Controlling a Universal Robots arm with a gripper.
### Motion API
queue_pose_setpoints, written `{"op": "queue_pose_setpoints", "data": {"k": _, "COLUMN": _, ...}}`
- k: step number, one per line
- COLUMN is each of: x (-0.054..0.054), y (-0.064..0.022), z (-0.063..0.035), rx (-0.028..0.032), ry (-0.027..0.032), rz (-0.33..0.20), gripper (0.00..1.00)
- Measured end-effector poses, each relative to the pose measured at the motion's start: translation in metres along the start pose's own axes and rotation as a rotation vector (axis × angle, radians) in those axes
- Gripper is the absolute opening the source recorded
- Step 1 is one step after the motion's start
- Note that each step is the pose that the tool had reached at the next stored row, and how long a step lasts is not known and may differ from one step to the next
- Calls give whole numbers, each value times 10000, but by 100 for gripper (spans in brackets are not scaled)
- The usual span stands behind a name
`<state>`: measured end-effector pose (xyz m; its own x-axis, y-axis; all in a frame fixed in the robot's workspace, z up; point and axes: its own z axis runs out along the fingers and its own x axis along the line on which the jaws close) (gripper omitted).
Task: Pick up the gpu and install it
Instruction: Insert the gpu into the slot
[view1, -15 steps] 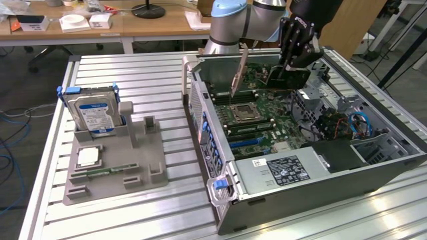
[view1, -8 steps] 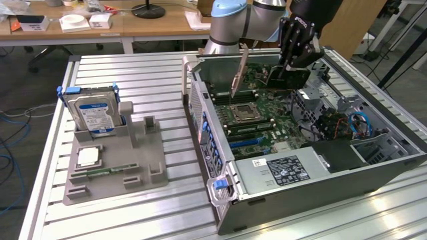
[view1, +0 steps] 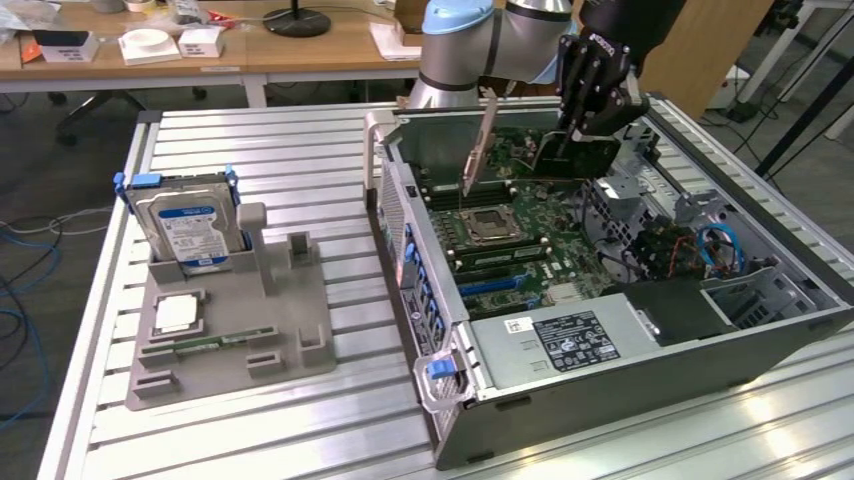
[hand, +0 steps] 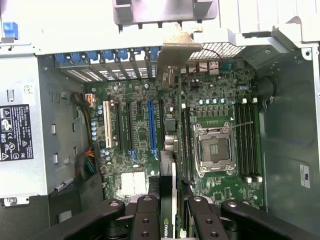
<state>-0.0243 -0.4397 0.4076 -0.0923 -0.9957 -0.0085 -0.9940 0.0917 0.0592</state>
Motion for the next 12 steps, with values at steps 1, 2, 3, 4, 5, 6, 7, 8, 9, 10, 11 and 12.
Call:
{"op": "queue_pose_setpoints", "data": {"k": 1, "x": 0, "y": 0, "z": 0, "rx": 0, "ry": 1, "rz": -16, "gripper": 26}}
{"op": "queue_pose_setpoints", "data": {"k": 2, "x": 0, "y": 0, "z": 0, "rx": 0, "ry": 1, "rz": -33, "gripper": 26}}
{"op": "queue_pose_setpoints", "data": {"k": 3, "x": 0, "y": 0, "z": 0, "rx": 0, "ry": 3, "rz": -49, "gripper": 26}}
{"op": "queue_pose_setpoints", "data": {"k": 4, "x": 0, "y": 0, "z": 0, "rx": 0, "ry": 4, "rz": -65, "gripper": 26}}
{"op": "queue_pose_setpoints", "data": {"k": 5, "x": 0, "y": 0, "z": 0, "rx": 0, "ry": 5, "rz": -82, "gripper": 26}}
{"op": "queue_pose_setpoints", "data": {"k": 6, "x": 0, "y": 0, "z": 0, "rx": 0, "ry": 5, "rz": -97, "gripper": 26}}
{"op": "queue_pose_setpoints", "data": {"k": 7, "x": 0, "y": 0, "z": 0, "rx": -1, "ry": 7, "rz": -113, "gripper": 26}}
{"op": "queue_pose_setpoints", "data": {"k": 8, "x": 0, "y": 0, "z": 0, "rx": -1, "ry": 8, "rz": -127, "gripper": 26}}
{"op": "queue_pose_setpoints", "data": {"k": 9, "x": 0, "y": 0, "z": 0, "rx": -1, "ry": 8, "rz": -141, "gripper": 26}}
{"op": "queue_pose_setpoints", "data": {"k": 10, "x": 0, "y": 0, "z": 0, "rx": -1, "ry": 9, "rz": -153, "gripper": 26}}
{"op": "queue_pose_setpoints", "data": {"k": 11, "x": 0, "y": 0, "z": 0, "rx": -1, "ry": 9, "rz": -162, "gripper": 26}}
{"op": "queue_pose_setpoints", "data": {"k": 12, "x": 0, "y": 0, "z": 0, "rx": -1, "ry": 10, "rz": -164, "gripper": 26}}
